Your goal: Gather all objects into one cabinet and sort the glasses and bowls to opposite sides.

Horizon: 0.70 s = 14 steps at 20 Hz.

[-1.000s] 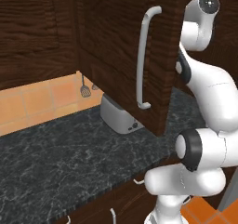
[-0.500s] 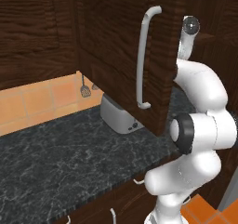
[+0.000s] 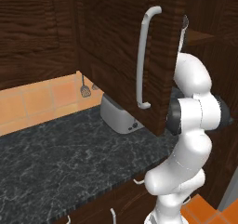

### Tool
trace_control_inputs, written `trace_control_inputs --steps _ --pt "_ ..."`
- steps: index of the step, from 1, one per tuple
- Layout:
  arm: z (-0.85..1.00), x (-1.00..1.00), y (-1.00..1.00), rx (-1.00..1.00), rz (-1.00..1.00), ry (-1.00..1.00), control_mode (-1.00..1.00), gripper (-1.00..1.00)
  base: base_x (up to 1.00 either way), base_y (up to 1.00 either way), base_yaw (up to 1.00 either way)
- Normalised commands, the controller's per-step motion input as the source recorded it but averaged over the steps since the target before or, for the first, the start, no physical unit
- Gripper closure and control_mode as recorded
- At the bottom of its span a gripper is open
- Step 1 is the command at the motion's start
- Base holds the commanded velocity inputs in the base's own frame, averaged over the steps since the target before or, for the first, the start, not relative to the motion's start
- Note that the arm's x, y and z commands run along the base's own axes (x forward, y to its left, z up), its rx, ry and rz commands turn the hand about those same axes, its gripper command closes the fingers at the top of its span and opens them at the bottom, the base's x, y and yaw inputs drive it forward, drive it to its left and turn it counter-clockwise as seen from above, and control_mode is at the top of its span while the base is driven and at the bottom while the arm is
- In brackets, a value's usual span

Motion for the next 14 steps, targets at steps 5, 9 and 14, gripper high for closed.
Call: trace_control_inputs --steps 5,9,14 --pt "-0.44 0.59 -0.01 0.0 0.0 0.0 -1.0 1.0 0.0 0.0 0.0" --pt "-0.94 0.2 -0.13 -0.04 0.01 -0.05 -1.0 1.0 0.0 0.0 0.0" --pt "-1.0 0.1 -0.09 -0.11 0.02 -0.14 -1.0 1.0 0.0 0.0 0.0"
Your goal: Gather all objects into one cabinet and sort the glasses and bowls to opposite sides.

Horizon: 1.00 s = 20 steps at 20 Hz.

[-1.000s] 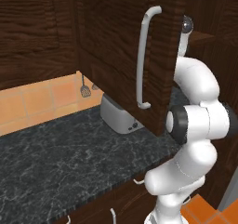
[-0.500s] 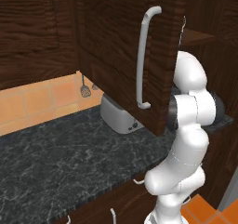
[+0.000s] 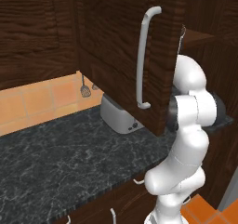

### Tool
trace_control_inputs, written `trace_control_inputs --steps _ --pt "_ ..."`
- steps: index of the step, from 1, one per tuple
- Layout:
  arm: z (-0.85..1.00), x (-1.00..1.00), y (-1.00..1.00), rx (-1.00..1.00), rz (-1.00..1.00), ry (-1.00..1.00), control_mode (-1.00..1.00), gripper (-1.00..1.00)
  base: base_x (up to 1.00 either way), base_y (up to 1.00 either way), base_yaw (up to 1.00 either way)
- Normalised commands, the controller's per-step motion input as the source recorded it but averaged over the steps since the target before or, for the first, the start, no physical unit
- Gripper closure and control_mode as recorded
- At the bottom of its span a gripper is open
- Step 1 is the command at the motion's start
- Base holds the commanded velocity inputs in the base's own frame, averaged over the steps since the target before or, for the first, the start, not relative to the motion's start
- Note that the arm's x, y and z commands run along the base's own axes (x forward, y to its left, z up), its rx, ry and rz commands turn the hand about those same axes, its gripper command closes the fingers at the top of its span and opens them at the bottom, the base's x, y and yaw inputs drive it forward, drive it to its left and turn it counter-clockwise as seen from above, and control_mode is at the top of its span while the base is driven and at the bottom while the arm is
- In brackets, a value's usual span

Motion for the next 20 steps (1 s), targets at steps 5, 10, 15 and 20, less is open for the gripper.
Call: trace_control_inputs --steps 5,10,15,20 --pt "-0.97 0.25 -0.02 -0.1 0.0 -0.1 -1.0 -1.0 0.0 0.0 0.0" --pt "-0.83 0.32 -0.02 -0.07 0.0 -0.06 -1.0 -1.0 0.0 0.0 0.0" --pt "-0.77 0.22 -0.07 -0.06 0.0 -0.02 -1.0 -1.0 0.0 0.0 0.0" --pt "-0.76 0.03 -0.01 -0.07 0.0 0.0 -1.0 -1.0 0.0 0.0 0.0"
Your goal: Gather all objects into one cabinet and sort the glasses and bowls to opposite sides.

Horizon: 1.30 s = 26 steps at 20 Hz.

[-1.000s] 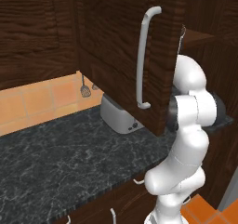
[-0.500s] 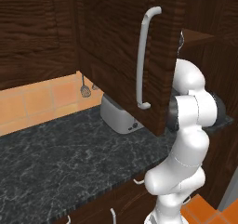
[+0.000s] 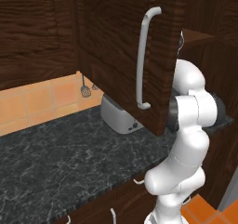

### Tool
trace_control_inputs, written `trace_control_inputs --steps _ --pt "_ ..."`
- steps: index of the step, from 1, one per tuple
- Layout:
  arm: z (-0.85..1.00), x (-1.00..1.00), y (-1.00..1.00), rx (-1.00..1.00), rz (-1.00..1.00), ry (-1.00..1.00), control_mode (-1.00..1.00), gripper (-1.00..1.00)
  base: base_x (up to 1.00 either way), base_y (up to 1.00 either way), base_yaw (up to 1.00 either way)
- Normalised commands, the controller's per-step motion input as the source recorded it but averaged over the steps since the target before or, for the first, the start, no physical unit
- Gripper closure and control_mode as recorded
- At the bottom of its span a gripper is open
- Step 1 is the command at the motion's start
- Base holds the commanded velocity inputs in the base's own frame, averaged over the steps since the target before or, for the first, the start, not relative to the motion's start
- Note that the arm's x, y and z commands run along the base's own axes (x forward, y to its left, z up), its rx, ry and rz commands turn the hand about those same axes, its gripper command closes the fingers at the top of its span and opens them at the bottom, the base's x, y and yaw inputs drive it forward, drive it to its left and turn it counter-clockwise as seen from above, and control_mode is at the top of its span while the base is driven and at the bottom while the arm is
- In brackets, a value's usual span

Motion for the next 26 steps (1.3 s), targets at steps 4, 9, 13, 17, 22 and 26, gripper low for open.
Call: trace_control_inputs --steps 4,9,13,17,22,26 --pt "-0.34 -0.01 0.0 0.0 0.0 0.0 -1.0 -1.0 0.0 0.0 0.0" --pt "0.07 -0.38 -0.02 0.0 0.03 0.0 -1.0 -1.0 0.0 0.0 0.0" --pt "0.49 -0.99 -0.16 0.09 0.07 0.0 -1.0 -1.0 0.0 0.0 0.0" --pt "0.76 -1.0 -0.45 0.19 0.03 0.0 -1.0 -1.0 0.0 0.0 0.0" --pt "1.0 -1.0 -0.49 0.24 0.04 -0.1 -1.0 -1.0 0.0 0.0 0.0" --pt "0.87 -1.0 -0.48 0.26 0.05 -0.1 -1.0 -1.0 0.0 0.0 0.0"
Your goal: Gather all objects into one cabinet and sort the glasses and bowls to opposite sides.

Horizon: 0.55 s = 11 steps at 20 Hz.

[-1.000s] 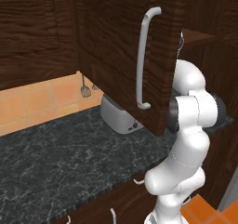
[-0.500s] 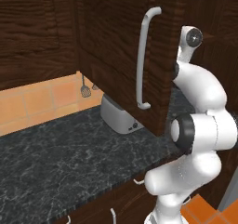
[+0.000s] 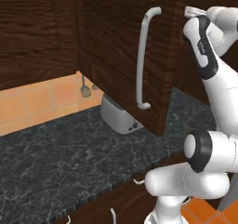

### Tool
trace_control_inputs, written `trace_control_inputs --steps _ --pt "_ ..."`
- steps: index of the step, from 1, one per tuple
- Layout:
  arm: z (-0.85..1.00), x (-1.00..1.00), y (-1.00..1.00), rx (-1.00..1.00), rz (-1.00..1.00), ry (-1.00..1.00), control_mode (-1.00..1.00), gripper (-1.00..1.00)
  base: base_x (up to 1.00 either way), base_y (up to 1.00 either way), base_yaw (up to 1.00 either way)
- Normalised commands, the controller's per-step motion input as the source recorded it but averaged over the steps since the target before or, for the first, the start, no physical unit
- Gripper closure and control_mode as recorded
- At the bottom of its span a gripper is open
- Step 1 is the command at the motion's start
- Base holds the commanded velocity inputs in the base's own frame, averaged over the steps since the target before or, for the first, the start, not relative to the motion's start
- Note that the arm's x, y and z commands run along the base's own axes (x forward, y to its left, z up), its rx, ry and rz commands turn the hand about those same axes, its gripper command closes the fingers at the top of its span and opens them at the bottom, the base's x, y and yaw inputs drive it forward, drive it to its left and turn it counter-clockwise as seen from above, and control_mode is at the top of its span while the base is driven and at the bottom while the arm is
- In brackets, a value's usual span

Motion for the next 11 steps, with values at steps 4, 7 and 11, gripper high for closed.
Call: trace_control_inputs --steps 4,7,11 --pt "0.75 -1.0 -0.58 0.27 0.04 -0.14 -1.0 -1.0 0.0 0.0 0.0" --pt "0.73 -1.0 -0.61 0.27 0.04 -0.16 -1.0 -1.0 0.0 0.0 0.0" --pt "0.88 -1.0 -0.66 0.3 0.04 -0.2 -1.0 -1.0 0.0 0.0 0.0"
